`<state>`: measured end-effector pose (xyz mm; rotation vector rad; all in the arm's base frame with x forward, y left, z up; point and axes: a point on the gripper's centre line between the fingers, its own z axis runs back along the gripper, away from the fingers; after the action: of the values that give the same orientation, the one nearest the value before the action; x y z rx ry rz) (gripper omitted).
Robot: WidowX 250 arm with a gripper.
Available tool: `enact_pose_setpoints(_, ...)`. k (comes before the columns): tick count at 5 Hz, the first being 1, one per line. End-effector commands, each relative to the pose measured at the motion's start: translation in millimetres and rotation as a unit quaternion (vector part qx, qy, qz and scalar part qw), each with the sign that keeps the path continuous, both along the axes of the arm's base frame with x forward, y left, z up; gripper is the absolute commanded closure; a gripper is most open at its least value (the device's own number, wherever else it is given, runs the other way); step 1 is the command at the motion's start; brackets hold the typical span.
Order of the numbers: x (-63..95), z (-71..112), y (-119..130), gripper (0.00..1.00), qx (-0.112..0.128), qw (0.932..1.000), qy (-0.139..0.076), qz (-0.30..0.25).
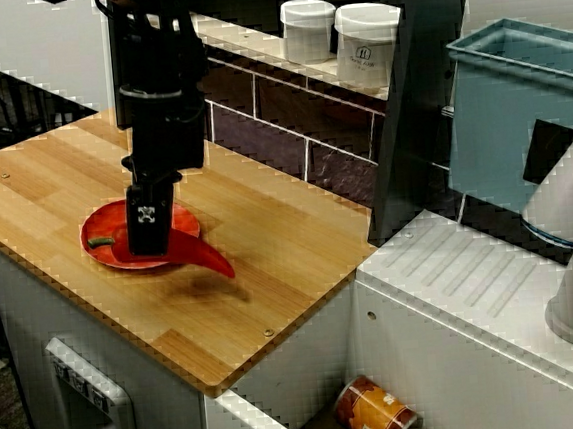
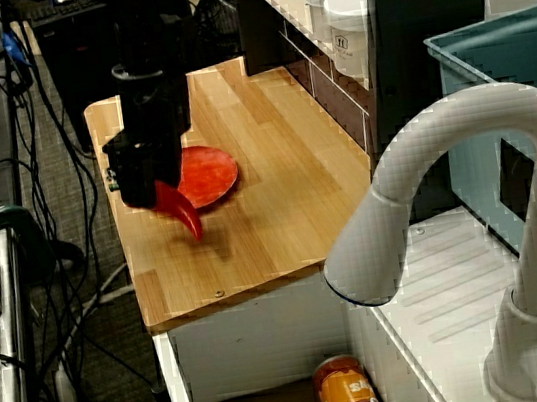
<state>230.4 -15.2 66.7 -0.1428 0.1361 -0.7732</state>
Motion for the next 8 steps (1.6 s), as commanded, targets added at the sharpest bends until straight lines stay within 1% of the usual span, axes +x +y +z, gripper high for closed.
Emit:
enact_pose_setpoints(1, -18.3, -12.9, -6, 1.00, 0.015, 0.9998, -0.011, -0.004)
enact_pose_setpoints(2, -15.7, -14.7, -4, 1.00, 0.016, 0.9998, -0.008, -0.003)
enact_pose_setpoints(3, -12.9, -13.2, 0, 0.44, 0.008, 1.0000, 0.003, -0.001)
enact_pose_setpoints(4, -13.3, -6.4, 4, 0.00, -0.007, 0.9999, 0.007, 0.003)
enact_pose_setpoints(5, -13.6, 2.3, 6, 0.00, -0.015, 0.9999, 0.006, 0.006)
enact_pose_setpoints(6, -11.7, 4.1, 10, 0.00, -0.018, 0.9998, 0.007, 0.010)
enact_pose_setpoints(7, -13.8, 10.3, 13, 0.00, -0.029, 0.9994, 0.010, 0.015)
enact_pose_setpoints(8, -27.9, 23.9, 6, 0.00, -0.012, 0.9995, -0.013, 0.026)
